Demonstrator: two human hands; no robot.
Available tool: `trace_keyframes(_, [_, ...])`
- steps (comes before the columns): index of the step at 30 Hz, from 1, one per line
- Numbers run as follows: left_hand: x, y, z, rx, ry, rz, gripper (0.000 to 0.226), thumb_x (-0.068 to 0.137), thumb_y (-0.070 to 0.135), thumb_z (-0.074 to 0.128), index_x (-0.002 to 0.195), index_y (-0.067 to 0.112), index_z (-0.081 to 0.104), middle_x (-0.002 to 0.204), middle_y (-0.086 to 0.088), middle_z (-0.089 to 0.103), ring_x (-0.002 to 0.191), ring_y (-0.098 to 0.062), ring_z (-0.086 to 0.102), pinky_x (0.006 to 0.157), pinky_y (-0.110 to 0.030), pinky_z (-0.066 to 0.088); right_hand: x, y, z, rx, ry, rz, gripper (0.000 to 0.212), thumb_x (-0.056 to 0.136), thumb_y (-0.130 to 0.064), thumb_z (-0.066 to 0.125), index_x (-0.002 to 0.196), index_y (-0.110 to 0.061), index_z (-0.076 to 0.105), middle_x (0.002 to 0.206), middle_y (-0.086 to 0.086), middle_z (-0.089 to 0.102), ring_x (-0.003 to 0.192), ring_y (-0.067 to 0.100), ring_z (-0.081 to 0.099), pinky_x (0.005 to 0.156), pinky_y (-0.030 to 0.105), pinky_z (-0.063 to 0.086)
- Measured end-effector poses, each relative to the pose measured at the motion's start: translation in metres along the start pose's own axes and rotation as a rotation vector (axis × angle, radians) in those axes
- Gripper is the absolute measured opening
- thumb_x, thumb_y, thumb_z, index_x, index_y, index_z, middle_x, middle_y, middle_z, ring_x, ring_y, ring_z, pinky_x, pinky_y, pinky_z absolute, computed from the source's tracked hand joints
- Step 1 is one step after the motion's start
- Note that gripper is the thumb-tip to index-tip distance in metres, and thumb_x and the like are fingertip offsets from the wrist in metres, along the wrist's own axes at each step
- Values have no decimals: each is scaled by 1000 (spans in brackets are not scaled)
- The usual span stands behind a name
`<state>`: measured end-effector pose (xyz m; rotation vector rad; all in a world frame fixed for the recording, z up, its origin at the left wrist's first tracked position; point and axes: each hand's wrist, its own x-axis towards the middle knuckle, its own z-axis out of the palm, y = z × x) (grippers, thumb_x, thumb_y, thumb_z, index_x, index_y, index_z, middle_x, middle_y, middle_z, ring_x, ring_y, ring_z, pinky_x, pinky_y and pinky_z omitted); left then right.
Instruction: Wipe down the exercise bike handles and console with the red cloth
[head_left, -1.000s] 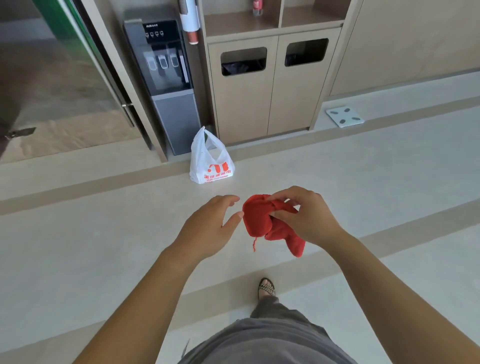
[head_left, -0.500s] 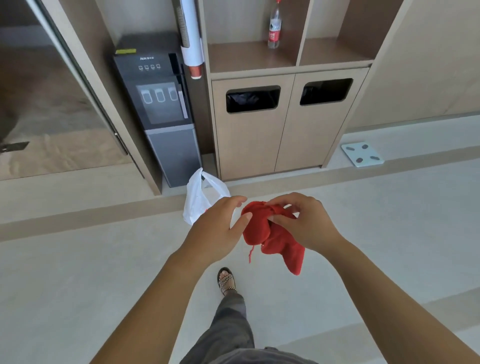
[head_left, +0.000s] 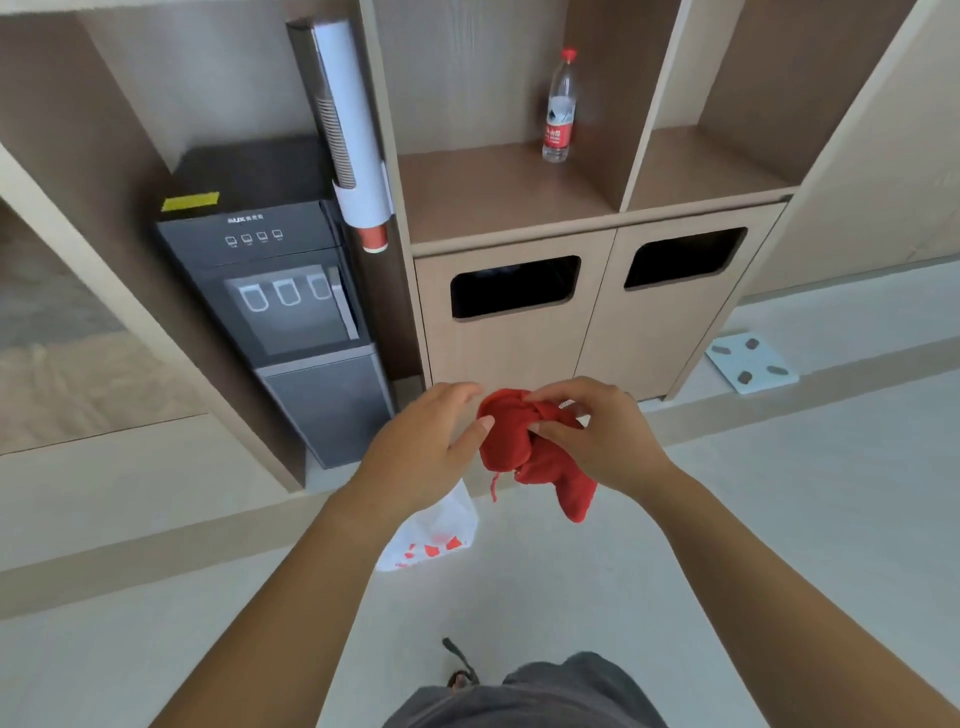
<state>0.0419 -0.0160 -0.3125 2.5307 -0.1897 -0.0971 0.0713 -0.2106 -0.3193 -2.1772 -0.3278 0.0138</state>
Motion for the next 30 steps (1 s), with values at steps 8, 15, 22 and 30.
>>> trace_keyframes(8, [131,-20,-27,76,13,59,44,96,40,42,136,23,43,137,6,46,121,-13,48,97,-31,41,138,29,-17,-3,-3,-5,20,76,-14,73,89,-29,70,91,-10,67,79,4,59,73,15,46])
trace_keyframes(15, [267,-24,-53,44,132,-42,42,96,36,44,135,21,45,136,5,49,119,-10,49,94,-23,37,306,48,-44,33,-68,-154,21,76,-9,72,90,-25,71,85,-15,66,76,-12,57,73,6,42])
trace_keyframes(22, [389,-29,-79,-32,300,-198,42,95,37,47,134,21,46,133,-1,51,118,-16,51,99,-31,39,471,36,-70,-57,-130,-431,22,76,-12,71,97,-21,71,88,-17,62,85,3,60,81,16,43])
trace_keyframes(30, [429,-29,-81,-7,398,-270,43,95,32,49,135,16,46,136,-3,48,122,-18,49,100,-27,36,520,58,-81,78,-197,-389,28,80,-22,71,106,-29,64,111,-12,59,97,9,61,81,17,47])
